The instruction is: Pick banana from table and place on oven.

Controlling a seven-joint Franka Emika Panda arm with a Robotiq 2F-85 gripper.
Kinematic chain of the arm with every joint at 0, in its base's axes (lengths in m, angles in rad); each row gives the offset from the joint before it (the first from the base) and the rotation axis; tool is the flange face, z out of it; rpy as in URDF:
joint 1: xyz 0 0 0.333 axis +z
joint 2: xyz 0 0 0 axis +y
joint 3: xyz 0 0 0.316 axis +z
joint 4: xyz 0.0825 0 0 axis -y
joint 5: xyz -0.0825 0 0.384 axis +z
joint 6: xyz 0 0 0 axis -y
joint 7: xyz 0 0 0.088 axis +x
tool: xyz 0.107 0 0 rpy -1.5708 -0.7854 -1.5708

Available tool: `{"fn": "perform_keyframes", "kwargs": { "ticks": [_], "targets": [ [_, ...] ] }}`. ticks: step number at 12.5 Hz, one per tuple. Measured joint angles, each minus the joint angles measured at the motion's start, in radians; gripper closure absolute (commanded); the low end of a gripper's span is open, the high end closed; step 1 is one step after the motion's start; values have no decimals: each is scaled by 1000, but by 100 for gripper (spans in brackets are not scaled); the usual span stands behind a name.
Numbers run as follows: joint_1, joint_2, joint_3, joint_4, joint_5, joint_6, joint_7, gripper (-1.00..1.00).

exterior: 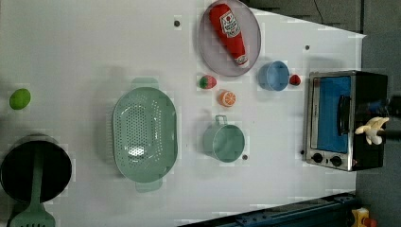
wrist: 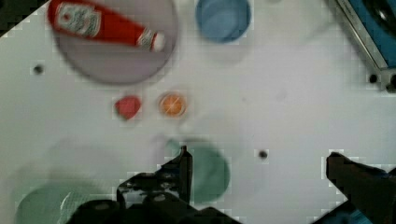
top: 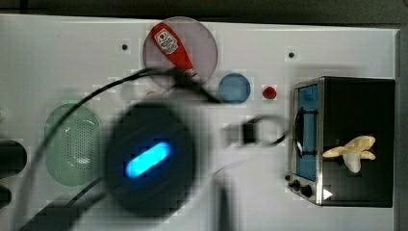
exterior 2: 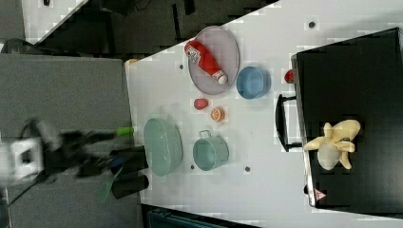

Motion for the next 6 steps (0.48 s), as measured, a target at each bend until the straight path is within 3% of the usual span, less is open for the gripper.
{"fn": "perform_keyframes", "kwargs": {
  "ticks": [1, 3, 6],
  "targets": [
    [26, -40, 28, 8, 27, -27, 48, -100],
    [27, -84, 57, 20, 33, -36, 99, -100],
    [1, -94, -34, 17, 25, -37, 139, -100]
  ]
}}
